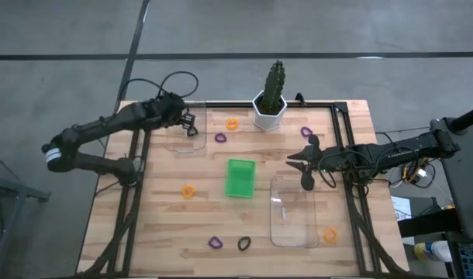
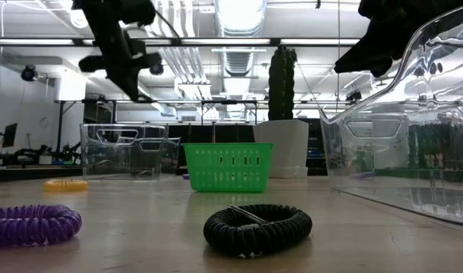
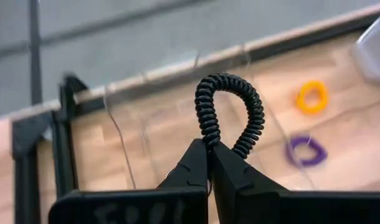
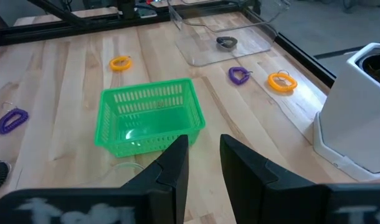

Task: Sort spring keychains
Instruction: Put the left black spring keychain into the top transparent bin

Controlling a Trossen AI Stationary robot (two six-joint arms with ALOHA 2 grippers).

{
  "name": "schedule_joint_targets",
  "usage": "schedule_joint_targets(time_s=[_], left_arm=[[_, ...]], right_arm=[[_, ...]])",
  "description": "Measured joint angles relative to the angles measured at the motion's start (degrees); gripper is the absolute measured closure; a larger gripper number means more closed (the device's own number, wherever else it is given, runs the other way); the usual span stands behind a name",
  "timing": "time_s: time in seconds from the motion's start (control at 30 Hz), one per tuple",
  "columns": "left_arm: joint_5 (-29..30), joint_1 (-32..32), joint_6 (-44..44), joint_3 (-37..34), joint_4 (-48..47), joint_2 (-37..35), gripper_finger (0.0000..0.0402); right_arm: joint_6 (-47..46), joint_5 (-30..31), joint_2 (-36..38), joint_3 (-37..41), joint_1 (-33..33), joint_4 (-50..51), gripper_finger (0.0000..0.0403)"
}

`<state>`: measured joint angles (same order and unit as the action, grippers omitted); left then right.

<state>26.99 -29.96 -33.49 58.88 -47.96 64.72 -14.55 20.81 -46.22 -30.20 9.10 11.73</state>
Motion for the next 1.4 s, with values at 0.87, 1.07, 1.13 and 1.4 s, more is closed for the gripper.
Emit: schedule_joint_targets(time_s=[0.87, 1.07, 1.13, 1.4], left_arm=[[-10.5, -6.0, 4.5, -0.1, 0.0, 23.7, 0.0401], [-10.6, -6.0, 6.5, -0.1, 0.9, 26.2, 0.0392], [-10.5, -6.0, 7.0, -0.1, 1.4, 26.7, 0.0383], [-7.7, -6.0, 8.3, -0.1, 1.4, 26.7, 0.0369]], right_arm=[[0.0, 0.1, 0.0, 0.0, 0.0, 0.0, 0.0317], [0.2, 0.1, 0.0, 0.0, 0.0, 0.0, 0.0317], [0.2, 0.1, 0.0, 0.0, 0.0, 0.0, 0.0317], [0.0, 0.2, 0.0, 0.0, 0.0, 0.0, 0.0317]])
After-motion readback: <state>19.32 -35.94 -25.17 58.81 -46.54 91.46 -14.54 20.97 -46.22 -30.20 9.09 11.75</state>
